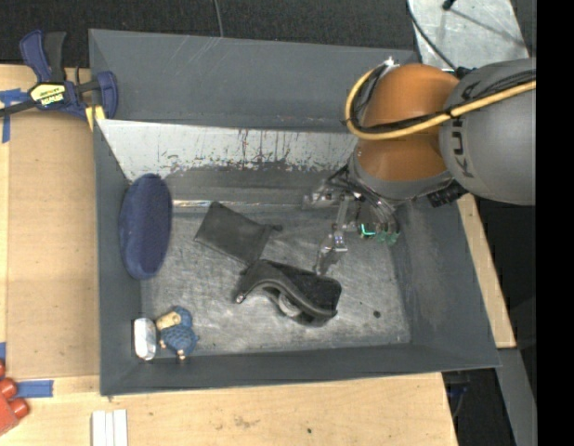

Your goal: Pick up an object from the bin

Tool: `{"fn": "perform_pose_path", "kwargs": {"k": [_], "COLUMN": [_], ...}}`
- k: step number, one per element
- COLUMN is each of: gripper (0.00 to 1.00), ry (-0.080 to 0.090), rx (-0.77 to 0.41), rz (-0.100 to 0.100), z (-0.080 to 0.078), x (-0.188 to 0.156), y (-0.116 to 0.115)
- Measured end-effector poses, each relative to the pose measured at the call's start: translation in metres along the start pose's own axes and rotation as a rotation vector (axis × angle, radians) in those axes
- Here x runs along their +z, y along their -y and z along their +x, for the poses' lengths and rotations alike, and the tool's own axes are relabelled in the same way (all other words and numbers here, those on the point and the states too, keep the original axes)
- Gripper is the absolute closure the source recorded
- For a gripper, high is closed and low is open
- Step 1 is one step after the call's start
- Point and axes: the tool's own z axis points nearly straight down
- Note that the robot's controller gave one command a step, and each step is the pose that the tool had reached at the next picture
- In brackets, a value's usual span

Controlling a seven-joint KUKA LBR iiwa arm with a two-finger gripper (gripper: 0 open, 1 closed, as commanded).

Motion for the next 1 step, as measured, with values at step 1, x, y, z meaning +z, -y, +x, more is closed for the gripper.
{"fn": "perform_pose_path", "kwargs": {"k": [1], "gripper": [0.0], "ry": [0.02], "rx": [0.045], "rz": [0.003], "z": [0.0113], "x": [0.0161], "y": [-0.0681]}}
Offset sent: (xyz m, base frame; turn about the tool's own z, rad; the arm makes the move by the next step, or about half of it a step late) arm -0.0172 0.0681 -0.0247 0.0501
